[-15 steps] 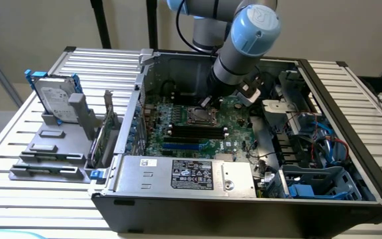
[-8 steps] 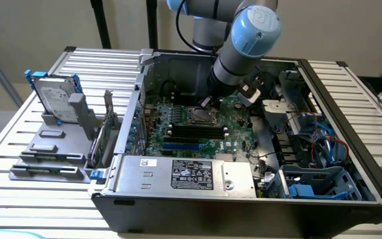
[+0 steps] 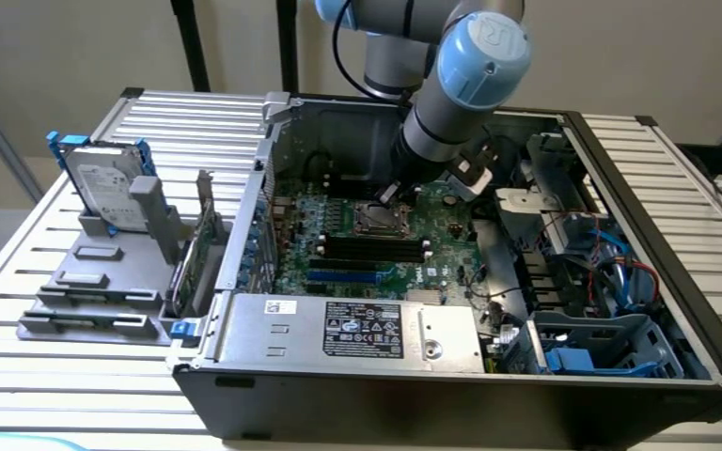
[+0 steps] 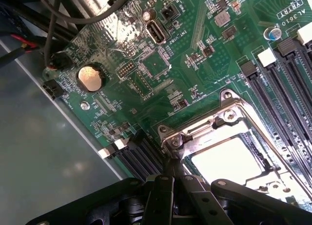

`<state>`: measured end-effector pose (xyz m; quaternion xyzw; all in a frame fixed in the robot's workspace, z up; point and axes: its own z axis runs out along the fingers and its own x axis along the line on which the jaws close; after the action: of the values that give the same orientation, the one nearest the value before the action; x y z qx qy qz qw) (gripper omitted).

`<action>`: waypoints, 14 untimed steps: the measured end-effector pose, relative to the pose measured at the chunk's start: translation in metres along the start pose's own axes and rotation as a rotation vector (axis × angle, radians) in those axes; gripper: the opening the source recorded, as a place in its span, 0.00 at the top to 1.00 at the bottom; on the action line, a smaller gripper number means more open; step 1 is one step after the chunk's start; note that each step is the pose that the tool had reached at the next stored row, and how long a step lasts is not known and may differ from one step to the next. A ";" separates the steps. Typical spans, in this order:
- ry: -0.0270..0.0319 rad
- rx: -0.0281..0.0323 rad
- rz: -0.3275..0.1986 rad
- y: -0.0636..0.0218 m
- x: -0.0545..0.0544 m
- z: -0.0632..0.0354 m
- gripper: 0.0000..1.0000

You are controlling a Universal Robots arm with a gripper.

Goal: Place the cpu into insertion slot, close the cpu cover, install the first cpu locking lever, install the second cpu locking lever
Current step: 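Install the first cpu locking lever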

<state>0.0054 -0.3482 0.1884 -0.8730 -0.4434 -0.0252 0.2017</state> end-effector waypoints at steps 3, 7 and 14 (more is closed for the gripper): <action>-0.0015 0.0012 -0.005 0.0002 0.000 0.0006 0.89; -0.0001 0.0049 -0.010 0.0004 0.000 0.0007 0.89; 0.0019 0.0115 -0.017 -0.0009 0.001 -0.0027 0.89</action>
<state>0.0054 -0.3482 0.1914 -0.8681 -0.4506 -0.0251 0.2069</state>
